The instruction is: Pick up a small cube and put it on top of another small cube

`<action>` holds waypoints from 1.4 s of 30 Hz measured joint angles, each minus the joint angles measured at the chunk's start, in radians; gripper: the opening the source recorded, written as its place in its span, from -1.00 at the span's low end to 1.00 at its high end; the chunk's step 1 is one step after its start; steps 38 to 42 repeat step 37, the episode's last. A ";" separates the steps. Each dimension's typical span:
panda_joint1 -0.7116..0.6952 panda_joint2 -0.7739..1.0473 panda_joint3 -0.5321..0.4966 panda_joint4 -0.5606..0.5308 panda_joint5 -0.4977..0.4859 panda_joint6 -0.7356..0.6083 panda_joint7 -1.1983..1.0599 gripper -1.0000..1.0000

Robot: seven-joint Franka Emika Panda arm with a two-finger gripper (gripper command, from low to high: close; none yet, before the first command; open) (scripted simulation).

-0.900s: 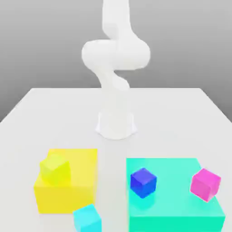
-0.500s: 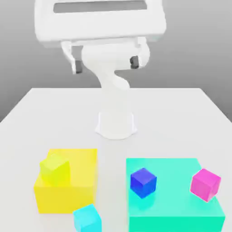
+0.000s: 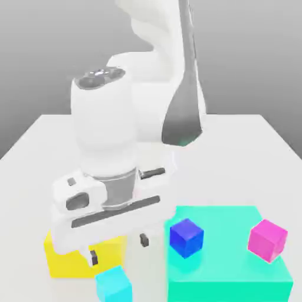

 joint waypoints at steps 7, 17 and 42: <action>-0.057 0.178 0.067 0.028 0.062 0.131 -0.065 -1.00; -0.017 0.029 0.018 -0.004 -0.013 0.013 -0.005 -1.00; 0.131 -0.301 0.141 -0.157 -0.179 -0.149 0.313 1.00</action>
